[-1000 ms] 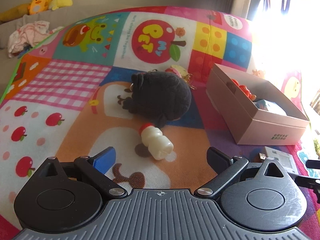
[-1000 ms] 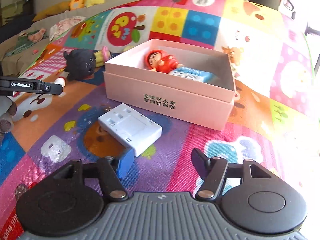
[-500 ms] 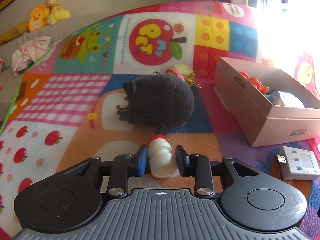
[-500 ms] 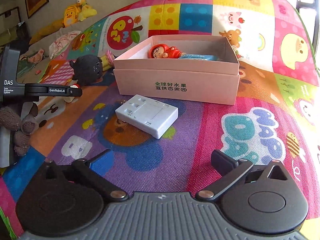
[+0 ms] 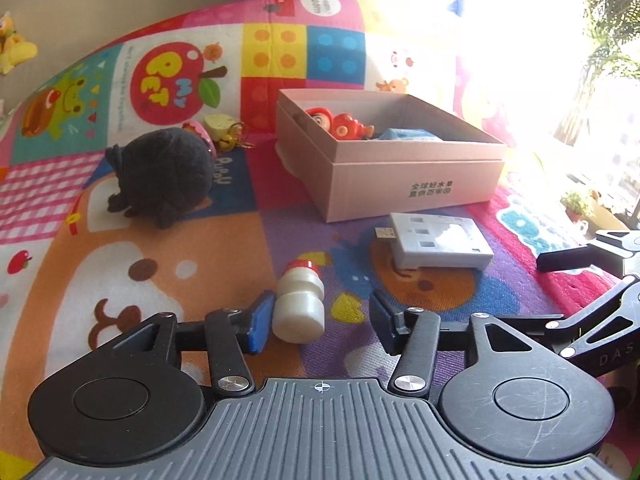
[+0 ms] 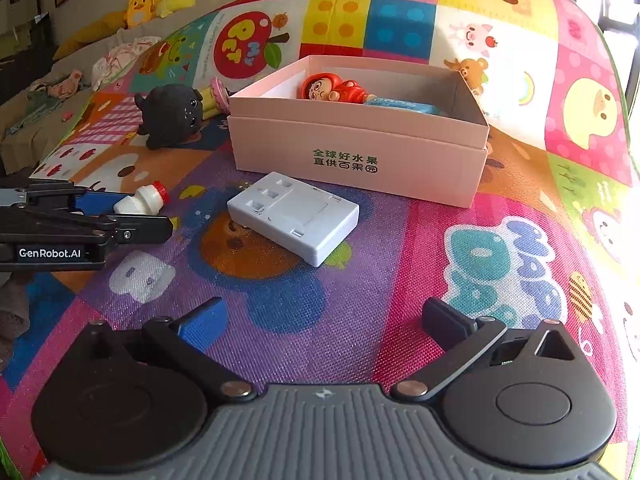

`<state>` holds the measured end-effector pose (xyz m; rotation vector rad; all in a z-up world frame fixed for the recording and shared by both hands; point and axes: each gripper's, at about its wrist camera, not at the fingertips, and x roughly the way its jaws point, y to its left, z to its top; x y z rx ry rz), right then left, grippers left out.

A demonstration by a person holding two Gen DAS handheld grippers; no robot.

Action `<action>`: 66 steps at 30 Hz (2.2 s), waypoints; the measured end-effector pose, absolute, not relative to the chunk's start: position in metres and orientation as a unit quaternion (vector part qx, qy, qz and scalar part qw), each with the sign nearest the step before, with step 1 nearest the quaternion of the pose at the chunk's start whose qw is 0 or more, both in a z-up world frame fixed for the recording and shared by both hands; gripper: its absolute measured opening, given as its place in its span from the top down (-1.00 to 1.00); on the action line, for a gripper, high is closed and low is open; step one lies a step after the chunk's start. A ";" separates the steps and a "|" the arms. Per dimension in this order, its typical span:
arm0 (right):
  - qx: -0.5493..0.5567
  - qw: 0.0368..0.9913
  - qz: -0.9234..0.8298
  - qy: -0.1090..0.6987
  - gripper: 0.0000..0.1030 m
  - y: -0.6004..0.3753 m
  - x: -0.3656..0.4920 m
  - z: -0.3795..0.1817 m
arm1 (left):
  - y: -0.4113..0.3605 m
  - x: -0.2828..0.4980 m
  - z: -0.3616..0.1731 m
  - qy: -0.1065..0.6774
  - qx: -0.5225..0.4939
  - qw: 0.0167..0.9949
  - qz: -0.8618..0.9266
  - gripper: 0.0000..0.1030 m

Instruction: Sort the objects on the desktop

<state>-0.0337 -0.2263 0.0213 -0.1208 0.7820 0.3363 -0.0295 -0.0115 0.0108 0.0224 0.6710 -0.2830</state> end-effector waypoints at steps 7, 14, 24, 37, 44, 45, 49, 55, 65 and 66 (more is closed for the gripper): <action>-0.057 0.904 0.161 0.392 -1.00 -0.223 -0.014 0.030 | 0.005 -0.032 0.010 0.330 -0.010 0.936 -0.122 -0.46; -0.163 0.933 0.028 0.320 -1.00 -0.214 0.006 0.032 | 0.011 -0.033 0.011 0.323 -0.030 0.938 -0.122 -0.74; -0.041 0.916 0.131 0.377 -1.00 -0.201 0.029 0.040 | 0.013 -0.034 0.010 0.324 -0.040 0.938 -0.117 -0.85; -0.078 0.908 0.167 0.377 -0.57 -0.181 0.027 0.031 | 0.014 -0.034 0.009 0.325 -0.043 0.937 -0.119 -0.86; -0.059 0.914 0.147 0.374 -0.57 -0.220 -0.013 0.030 | 0.007 -0.032 0.008 0.332 -0.024 0.936 -0.113 -0.87; -0.056 0.916 0.139 0.371 -0.56 -0.227 -0.019 0.030 | 0.005 -0.032 0.008 0.334 -0.020 0.935 -0.114 -0.87; -0.050 0.926 0.115 0.356 -0.59 -0.246 -0.038 0.026 | -0.011 -0.032 0.010 0.343 -0.021 0.927 -0.148 -0.88; -0.028 0.928 0.109 0.356 -0.74 -0.254 -0.036 0.024 | -0.037 -0.038 0.014 0.348 -0.014 0.912 -0.215 -0.88; -0.022 0.930 0.100 0.353 -0.90 -0.256 -0.036 0.023 | -0.017 -0.032 0.021 0.350 -0.002 0.928 -0.128 -0.87; -0.024 0.930 0.100 0.353 -0.91 -0.255 -0.037 0.023 | -0.015 -0.030 0.020 0.350 -0.007 0.929 -0.121 -0.87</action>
